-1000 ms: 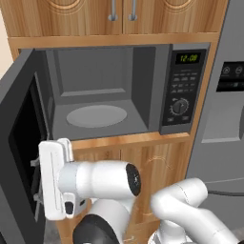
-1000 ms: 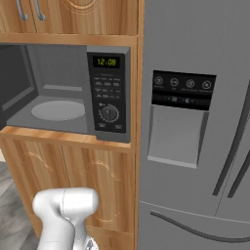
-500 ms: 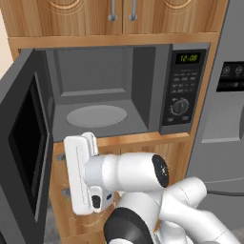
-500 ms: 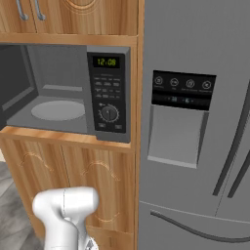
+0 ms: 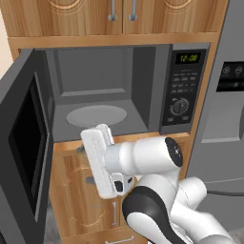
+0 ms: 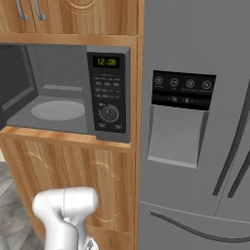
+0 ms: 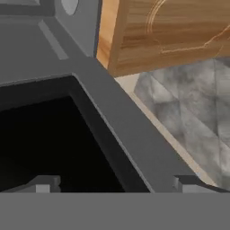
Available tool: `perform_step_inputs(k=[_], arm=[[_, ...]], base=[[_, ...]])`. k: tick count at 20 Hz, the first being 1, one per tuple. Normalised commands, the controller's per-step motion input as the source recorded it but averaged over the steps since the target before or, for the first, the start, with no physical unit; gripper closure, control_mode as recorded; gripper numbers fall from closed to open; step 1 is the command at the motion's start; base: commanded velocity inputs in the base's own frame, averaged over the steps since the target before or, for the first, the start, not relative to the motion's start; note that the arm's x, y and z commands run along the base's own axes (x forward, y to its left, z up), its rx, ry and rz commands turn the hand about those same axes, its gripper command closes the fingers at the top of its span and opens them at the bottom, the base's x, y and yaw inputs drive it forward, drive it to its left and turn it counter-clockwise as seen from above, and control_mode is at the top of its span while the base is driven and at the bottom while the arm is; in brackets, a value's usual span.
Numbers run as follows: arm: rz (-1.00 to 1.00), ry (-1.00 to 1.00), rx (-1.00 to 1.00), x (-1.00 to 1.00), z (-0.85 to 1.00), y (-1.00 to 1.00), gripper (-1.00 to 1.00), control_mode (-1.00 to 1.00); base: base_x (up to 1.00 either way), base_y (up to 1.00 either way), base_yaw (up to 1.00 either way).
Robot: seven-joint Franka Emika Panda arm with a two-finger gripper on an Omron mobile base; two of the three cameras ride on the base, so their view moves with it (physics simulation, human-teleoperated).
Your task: Place the sponge inside the microwave to prepare for sanitizing.
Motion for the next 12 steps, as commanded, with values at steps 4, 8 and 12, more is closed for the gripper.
perform_step_inputs(k=[4,8,12], arm=[[0.25,-0.03,-0.42,0.21,0.01,-0.28,-1.00,-1.00],[0.30,-0.04,-0.44,0.35,0.02,-0.56,-1.00,-1.00],[0.32,0.00,-0.47,0.42,0.04,-0.66,-1.00,-1.00]], base=[[0.00,0.00,0.00],[0.00,0.00,0.00],[0.00,0.00,0.00]])
